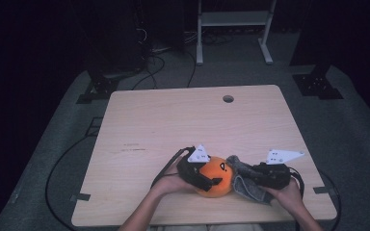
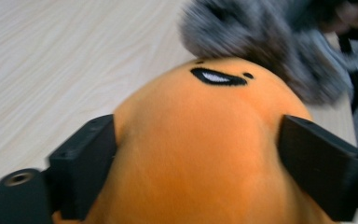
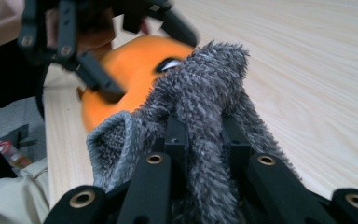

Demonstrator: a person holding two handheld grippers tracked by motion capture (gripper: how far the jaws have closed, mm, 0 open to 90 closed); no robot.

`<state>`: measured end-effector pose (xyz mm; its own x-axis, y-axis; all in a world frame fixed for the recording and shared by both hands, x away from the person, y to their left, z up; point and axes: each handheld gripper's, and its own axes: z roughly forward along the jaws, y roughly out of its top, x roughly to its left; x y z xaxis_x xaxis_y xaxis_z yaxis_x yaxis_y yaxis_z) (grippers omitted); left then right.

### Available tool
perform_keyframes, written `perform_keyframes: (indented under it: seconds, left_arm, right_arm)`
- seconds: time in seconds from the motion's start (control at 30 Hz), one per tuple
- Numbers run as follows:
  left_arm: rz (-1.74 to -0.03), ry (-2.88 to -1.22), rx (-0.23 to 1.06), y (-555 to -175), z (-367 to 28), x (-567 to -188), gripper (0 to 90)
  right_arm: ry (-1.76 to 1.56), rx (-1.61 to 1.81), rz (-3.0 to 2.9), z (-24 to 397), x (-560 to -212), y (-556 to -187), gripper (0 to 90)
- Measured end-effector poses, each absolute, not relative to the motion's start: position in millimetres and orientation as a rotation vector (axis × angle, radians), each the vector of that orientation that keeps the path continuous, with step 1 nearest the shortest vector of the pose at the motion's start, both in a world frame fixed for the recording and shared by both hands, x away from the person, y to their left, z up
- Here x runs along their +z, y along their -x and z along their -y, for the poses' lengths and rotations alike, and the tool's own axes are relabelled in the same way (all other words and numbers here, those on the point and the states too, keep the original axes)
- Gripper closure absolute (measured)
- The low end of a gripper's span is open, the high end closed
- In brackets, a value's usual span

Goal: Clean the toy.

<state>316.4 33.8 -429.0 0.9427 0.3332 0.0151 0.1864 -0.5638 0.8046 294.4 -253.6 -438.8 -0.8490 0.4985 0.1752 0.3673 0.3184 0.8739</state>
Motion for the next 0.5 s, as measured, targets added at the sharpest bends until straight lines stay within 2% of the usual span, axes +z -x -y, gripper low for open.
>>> perform_keyframes:
  seconds: [0.1, 0.17, 0.33, 0.5]
  left_arm:
    - [-0.341, -2.187, 0.276, -309, -35, -427, 34.6]
    - [-0.341, -2.175, 0.299, -306, -37, -427, 39.0]
    - [-0.368, -2.133, 0.302, -304, -41, -426, 44.0]
    - [-0.36, -2.117, 0.319, -299, -43, -421, 45.3]
  right_arm:
    - [-0.86, 1.534, -2.395, 267, -436, -293, 76.0]
    - [-0.882, 1.508, -2.355, 277, -435, -292, 75.9]
    - [-0.961, 1.358, -2.308, 294, -440, -298, 73.4]
    - [-0.996, 1.234, -2.348, 290, -450, -307, 56.5]
